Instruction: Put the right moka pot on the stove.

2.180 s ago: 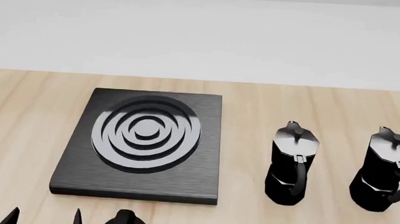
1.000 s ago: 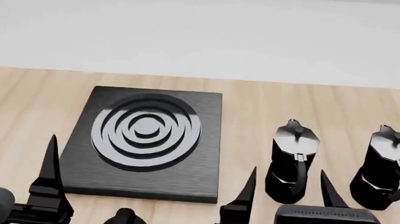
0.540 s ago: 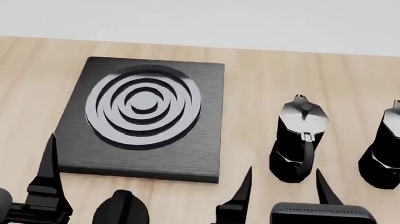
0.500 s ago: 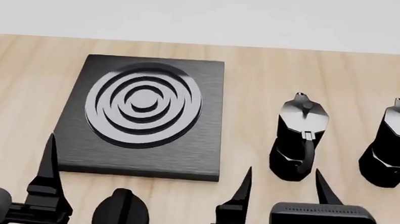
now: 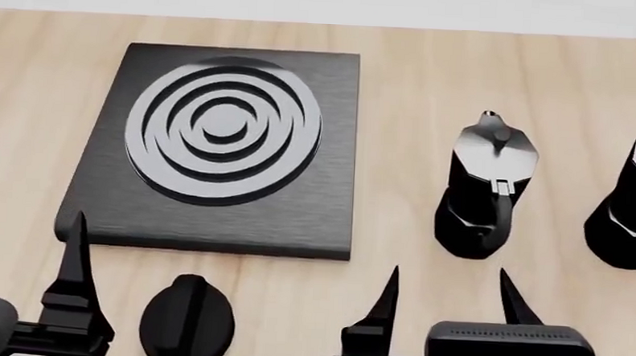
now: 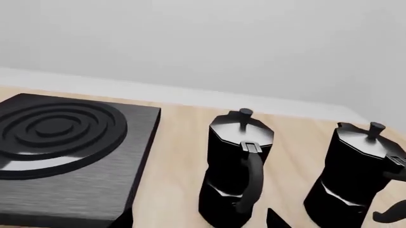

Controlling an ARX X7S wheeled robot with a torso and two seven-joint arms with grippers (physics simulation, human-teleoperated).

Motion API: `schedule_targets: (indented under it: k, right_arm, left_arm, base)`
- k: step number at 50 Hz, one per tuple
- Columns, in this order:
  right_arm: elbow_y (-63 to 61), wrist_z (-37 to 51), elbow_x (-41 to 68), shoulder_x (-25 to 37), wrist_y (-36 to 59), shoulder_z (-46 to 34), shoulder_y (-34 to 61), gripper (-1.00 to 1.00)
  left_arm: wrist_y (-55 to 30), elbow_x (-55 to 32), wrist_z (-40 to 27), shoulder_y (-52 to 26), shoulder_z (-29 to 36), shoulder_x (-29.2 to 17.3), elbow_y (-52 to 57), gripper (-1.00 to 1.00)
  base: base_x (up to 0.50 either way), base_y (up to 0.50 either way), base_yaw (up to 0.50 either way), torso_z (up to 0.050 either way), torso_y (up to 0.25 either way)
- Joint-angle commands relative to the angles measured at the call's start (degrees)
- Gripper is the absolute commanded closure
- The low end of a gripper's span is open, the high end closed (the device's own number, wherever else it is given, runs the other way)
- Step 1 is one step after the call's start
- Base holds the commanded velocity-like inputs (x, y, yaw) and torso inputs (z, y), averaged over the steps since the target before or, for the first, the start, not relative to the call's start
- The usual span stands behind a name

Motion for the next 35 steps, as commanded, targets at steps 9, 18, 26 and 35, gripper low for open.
schedule_targets:
  k: [9,18,26,35]
  right_arm:
    - [-1.1,-0.8,1.7,2.0,-2.4,2.5,-2.0,-1.0]
    - [-2.1,-2.3,2.7,4.1,-5.7,4.7,-4.6,-1.0]
    - [-2.3,-3.3,4.2,6.3,-8.0,8.0,-6.4,-1.0]
    - [-2.3,-3.6,6.9,8.7,-7.2,12.4,-6.5,-1.0]
  left_arm:
    - [-0.1,-0.6,-0.7,0.2,-0.4,0.0,0.0,-1.0]
    - [-0.5,-1.7,-1.2,0.2,-1.2,0.4,-0.5,-1.0]
    - [-1.1,-1.5,-1.6,0.1,-0.8,0.1,-0.1,-1.0]
    - [-0.7,-1.7,-1.9,0.1,-0.9,0.3,-0.4,-1.0]
  base:
    - [0.0,0.0,0.0,0.0,0.0]
    - [0.0,0.0,0.0,0.0,0.0]
    - [0.0,0.0,0.0,0.0,0.0]
    - [0.0,0.0,0.0,0.0,0.0]
